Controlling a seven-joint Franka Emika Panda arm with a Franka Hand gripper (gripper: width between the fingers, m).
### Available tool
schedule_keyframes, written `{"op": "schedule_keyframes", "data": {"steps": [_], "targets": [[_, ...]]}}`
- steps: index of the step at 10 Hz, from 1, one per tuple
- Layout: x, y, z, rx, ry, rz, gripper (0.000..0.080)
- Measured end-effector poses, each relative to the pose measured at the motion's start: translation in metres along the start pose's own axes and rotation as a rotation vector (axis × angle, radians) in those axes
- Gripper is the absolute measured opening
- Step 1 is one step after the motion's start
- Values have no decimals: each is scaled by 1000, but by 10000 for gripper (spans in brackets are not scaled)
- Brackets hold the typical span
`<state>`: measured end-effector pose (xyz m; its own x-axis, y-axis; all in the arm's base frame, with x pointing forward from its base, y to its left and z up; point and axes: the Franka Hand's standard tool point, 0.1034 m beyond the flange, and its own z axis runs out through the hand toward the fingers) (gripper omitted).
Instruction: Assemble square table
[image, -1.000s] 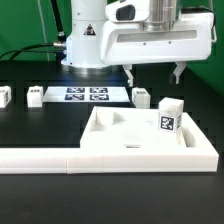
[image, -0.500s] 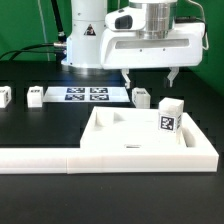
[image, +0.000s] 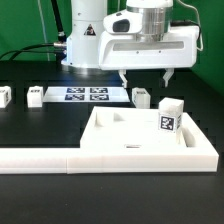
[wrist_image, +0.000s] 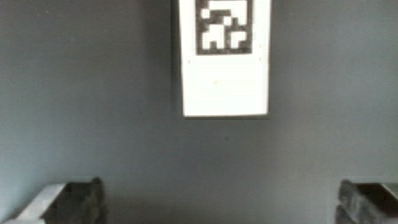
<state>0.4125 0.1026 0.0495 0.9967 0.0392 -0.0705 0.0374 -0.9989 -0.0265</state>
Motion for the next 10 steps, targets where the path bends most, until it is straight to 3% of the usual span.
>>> {"op": "schedule_keyframes", "data": {"steps": [3, 6, 10], "targets": [[-16, 1, 6, -4, -18, -5, 649], [-17, 1, 6, -3, -37, -2, 649], [-24, 1, 8, 6, -278, 18, 649]]}}
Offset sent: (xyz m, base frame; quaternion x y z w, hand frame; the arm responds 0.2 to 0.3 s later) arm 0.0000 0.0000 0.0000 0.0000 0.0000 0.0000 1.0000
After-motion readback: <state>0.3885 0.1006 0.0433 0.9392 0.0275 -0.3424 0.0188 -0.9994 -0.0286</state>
